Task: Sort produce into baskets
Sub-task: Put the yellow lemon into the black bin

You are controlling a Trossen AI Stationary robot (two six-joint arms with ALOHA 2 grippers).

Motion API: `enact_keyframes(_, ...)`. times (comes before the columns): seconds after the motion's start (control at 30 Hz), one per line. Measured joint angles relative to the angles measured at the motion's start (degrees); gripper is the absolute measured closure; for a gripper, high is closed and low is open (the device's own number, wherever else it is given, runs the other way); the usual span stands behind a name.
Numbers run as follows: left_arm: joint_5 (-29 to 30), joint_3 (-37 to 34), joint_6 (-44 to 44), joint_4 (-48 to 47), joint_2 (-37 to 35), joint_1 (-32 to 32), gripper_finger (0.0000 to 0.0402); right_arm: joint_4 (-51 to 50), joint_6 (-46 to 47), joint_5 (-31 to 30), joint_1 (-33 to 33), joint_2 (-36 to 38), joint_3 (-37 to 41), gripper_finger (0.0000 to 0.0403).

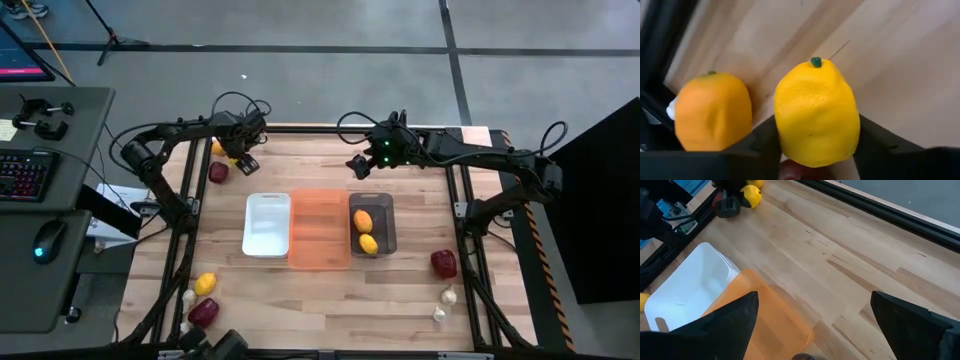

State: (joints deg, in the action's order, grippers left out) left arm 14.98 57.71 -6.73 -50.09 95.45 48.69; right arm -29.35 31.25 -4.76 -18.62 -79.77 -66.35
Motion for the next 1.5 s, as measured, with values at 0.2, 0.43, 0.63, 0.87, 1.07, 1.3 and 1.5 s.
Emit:
enact_keyframes(0.2, -6.98, 0.0, 8.09, 2.36, -13.88, -0.41, 0.0266, -0.33, -0.13, 0.0, -1.6, 3.71, 0.0, 0.0029)
enact_keyframes(0.43, -13.21, 0.0, 24.72, 20.06, -29.33, -10.98, 0.0237, -0.34, -1.18, -6.37, -3.86, 12.24, 0.0, 0.0029)
enact_keyframes(0.63, -9.01, 0.04, 27.35, 35.43, -25.06, -28.11, 0.0239, -0.34, -3.08, -11.02, -5.25, 18.38, 0.0, 0.0029)
enact_keyframes(0.87, -12.53, 0.02, 27.99, 61.52, -6.3, -39.48, 0.0234, -0.66, -3.24, -12.7, -5.79, 20.27, 0.0, 0.0029)
enact_keyframes(1.07, -15.56, 0.0, 34.1, 87.0, 6.15, -43.55, 0.0225, -3.1, -5.61, -12.53, -5.79, 20.09, 0.0, 0.0029)
enact_keyframes(1.3, -15.84, 0.0, 44.15, 94.12, 12.82, -43.5, 0.0214, -6.56, -6.95, -11.1, -5.79, 20.09, 0.0, 0.0029)
enact_keyframes(1.5, -16.14, 0.0, 43.77, 93.52, 13.4, -44.11, 0.0174, -8.28, -8.19, -11.01, -5.79, 20.09, 0.0, 0.0029)
